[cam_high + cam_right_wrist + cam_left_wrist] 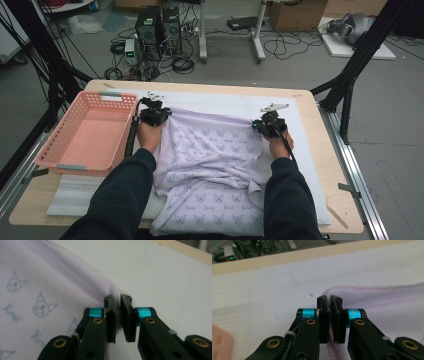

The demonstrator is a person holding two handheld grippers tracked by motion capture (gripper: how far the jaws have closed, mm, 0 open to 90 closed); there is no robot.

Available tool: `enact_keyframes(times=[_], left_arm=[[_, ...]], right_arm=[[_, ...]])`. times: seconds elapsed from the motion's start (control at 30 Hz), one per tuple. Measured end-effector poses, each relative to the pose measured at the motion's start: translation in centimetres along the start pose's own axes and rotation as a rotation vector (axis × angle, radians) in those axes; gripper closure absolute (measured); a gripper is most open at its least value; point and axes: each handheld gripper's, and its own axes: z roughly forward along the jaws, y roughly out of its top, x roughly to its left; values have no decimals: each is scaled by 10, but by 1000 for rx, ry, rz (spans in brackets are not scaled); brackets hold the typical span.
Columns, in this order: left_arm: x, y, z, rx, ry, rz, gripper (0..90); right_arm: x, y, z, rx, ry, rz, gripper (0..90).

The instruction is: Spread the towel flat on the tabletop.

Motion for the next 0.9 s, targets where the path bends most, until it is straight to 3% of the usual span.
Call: enact_keyframes(times=[0.13,0.2,0.3,0.37,0.4,0.5,0.53,0.6,0.63,0.67,0.7,0.73,0.77,0.8,0.83,0.9], left_arm=[[4,0,-1,-12,18,3,849],[3,-1,-1,2,-7,-2,819],[-2,-3,0,37,-43,-14,625],[-5,-4,0,60,-77,-20,563],[-6,-4,1,76,-101,-21,545],[-13,-8,5,133,-135,16,501],[-16,-10,8,143,-153,0,484],[-22,-14,13,179,-173,17,467],[-27,-16,15,196,-171,37,468],[-32,-16,15,195,-145,83,464],[-36,-16,14,191,-151,91,509],[-41,-17,12,171,-157,119,666],[-45,-17,12,169,-134,156,847],[-47,-17,12,166,-108,182,853],[-44,-16,13,160,-46,183,860],[-31,-14,14,149,17,121,862]], right_arm=[[-2,11,13,-40,-14,38,831],[-3,14,18,-38,-41,38,831],[-6,16,20,-67,-179,31,833],[-13,13,17,-87,-280,82,821],[-17,11,17,-84,-285,128,766],[-24,6,14,-64,-259,186,634],[-26,6,11,-71,-242,194,591],[-28,6,3,-77,-231,192,585],[-29,6,-2,-88,-217,191,583],[-30,6,-6,-93,-204,188,578],[-31,6,-11,-97,-201,176,572],[-31,5,-15,-103,-188,173,572],[-31,4,-20,-104,-171,172,570],[-30,3,-22,-108,-165,169,570],[-30,2,-25,-111,-148,164,570],[-26,-1,-30,-103,-114,150,566]])
